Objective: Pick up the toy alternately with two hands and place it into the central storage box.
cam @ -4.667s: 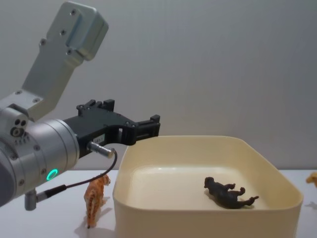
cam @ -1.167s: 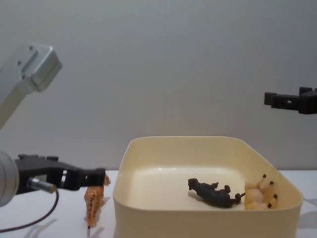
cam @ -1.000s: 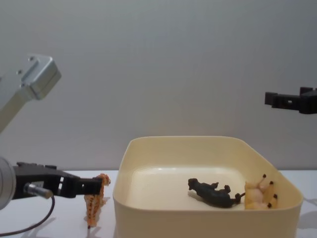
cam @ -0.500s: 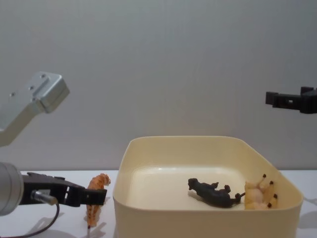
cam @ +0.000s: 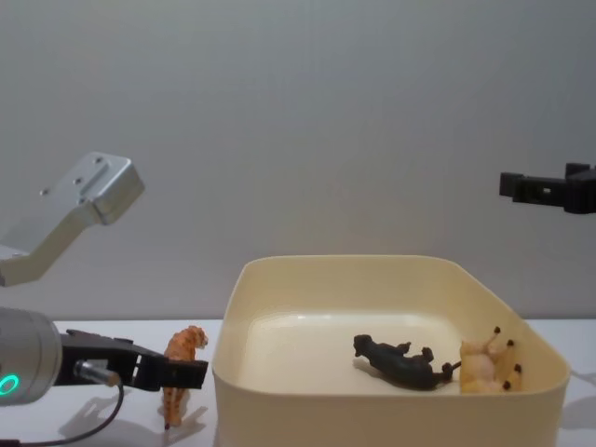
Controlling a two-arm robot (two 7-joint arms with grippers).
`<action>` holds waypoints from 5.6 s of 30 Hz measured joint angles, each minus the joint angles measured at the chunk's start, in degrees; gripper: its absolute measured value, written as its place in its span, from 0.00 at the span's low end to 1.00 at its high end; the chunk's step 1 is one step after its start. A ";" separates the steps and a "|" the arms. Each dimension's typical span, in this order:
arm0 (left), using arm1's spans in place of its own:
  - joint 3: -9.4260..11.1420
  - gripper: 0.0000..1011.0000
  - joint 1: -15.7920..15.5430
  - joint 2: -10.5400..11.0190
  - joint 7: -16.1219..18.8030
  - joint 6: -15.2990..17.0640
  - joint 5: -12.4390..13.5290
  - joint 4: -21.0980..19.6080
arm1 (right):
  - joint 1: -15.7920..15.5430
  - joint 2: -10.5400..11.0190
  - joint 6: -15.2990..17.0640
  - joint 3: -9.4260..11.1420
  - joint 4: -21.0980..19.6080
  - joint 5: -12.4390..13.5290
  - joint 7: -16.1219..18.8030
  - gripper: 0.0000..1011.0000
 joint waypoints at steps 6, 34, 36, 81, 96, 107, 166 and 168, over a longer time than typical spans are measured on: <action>0.04 0.93 -0.97 -0.66 -0.58 -0.70 0.49 1.63 | 0.00 0.00 0.00 -0.01 0.00 0.00 0.01 0.99; 0.09 0.30 -2.46 -1.66 -1.51 -1.53 1.84 3.96 | 0.01 0.00 0.00 0.00 0.00 -0.01 0.01 0.99; 0.04 0.30 -2.60 -1.60 -1.47 -1.11 2.47 3.72 | 0.01 0.00 0.00 0.00 0.00 -0.01 0.01 0.99; -2.18 0.30 -16.72 -2.91 -21.78 -9.68 14.76 8.48 | 0.01 0.00 0.00 0.00 0.00 -0.01 0.00 0.99; -1.83 0.30 -21.36 -4.31 -33.33 -15.67 14.63 16.91 | 0.01 0.00 0.00 -0.01 0.00 -0.01 0.00 0.99; -1.10 0.30 -22.75 -4.71 -39.63 -19.59 14.45 21.73 | 0.01 0.00 0.00 -0.01 0.00 -0.01 0.00 0.99; -0.26 0.99 -22.92 -4.73 -43.39 -24.98 14.05 25.33 | 0.01 0.00 0.00 0.00 0.00 -0.01 0.00 0.99; -0.26 0.99 -22.93 -4.74 -43.40 -25.00 14.05 25.33 | 0.01 0.00 0.00 -0.01 0.00 -0.01 0.01 0.99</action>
